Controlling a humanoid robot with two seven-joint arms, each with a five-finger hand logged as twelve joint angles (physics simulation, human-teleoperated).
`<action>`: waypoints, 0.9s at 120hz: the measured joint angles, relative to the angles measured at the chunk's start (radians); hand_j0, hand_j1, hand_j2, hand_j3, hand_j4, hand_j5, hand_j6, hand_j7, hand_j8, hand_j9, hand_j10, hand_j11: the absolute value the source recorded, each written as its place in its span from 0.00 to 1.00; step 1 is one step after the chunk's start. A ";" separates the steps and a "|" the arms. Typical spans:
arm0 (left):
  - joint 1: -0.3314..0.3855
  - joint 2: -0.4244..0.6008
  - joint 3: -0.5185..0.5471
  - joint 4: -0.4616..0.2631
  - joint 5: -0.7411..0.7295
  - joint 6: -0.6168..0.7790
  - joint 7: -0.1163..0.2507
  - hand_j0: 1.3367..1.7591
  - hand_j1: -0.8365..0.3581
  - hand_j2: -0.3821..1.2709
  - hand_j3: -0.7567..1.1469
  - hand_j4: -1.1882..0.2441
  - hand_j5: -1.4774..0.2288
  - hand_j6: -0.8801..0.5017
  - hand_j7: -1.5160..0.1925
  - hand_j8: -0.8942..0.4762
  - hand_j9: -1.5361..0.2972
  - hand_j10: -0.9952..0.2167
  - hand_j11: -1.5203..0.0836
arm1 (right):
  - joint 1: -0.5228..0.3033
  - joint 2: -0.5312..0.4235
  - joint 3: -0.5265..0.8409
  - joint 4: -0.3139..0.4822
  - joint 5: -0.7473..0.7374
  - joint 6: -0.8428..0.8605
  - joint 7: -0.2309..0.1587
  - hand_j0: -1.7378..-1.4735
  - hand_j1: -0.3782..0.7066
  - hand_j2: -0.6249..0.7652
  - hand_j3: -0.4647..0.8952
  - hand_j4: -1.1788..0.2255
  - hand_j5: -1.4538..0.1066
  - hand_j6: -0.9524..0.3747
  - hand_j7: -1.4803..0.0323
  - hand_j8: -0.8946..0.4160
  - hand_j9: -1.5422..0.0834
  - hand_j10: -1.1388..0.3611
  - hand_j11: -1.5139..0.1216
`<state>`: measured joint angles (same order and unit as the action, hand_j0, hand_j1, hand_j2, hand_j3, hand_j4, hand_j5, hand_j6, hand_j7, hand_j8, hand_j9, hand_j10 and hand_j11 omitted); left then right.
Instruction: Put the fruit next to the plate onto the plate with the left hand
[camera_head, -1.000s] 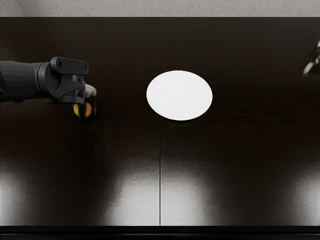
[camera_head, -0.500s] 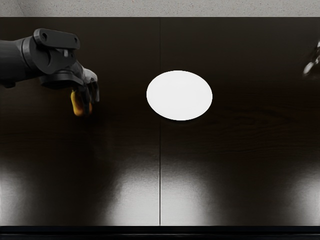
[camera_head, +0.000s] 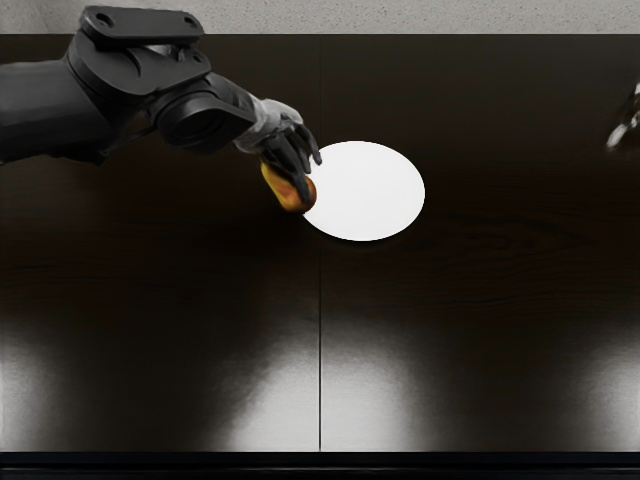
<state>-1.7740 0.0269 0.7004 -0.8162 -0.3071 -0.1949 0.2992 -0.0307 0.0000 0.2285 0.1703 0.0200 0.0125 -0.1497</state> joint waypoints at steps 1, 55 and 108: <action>0.009 -0.002 -0.023 0.007 0.010 0.000 0.000 0.75 0.32 0.72 0.40 0.23 0.19 0.03 0.22 0.34 0.22 0.38 0.24 | 0.000 0.000 0.000 0.000 0.000 0.000 0.000 0.30 0.03 0.45 0.34 0.84 0.93 0.72 0.98 0.68 0.95 0.76 0.93; 0.077 -0.027 -0.430 0.177 0.205 0.019 -0.013 0.76 0.59 0.33 0.40 0.53 0.54 0.32 0.56 0.37 0.53 0.53 0.60 | 0.000 0.000 0.000 0.000 0.000 0.000 0.000 0.30 0.03 0.45 0.34 0.84 0.93 0.72 0.98 0.68 0.95 0.76 0.93; 0.228 0.519 -0.442 -0.399 0.272 -0.230 -0.002 0.76 0.91 0.25 0.40 0.77 0.80 0.58 0.83 0.60 0.78 0.76 0.88 | 0.000 0.000 0.000 0.000 0.000 0.000 0.000 0.30 0.03 0.45 0.34 0.84 0.93 0.72 0.98 0.68 0.95 0.76 0.93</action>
<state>-1.5455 0.5455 0.2582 -1.2153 -0.0353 -0.4245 0.2973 -0.0307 0.0000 0.2285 0.1703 0.0199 0.0127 -0.1499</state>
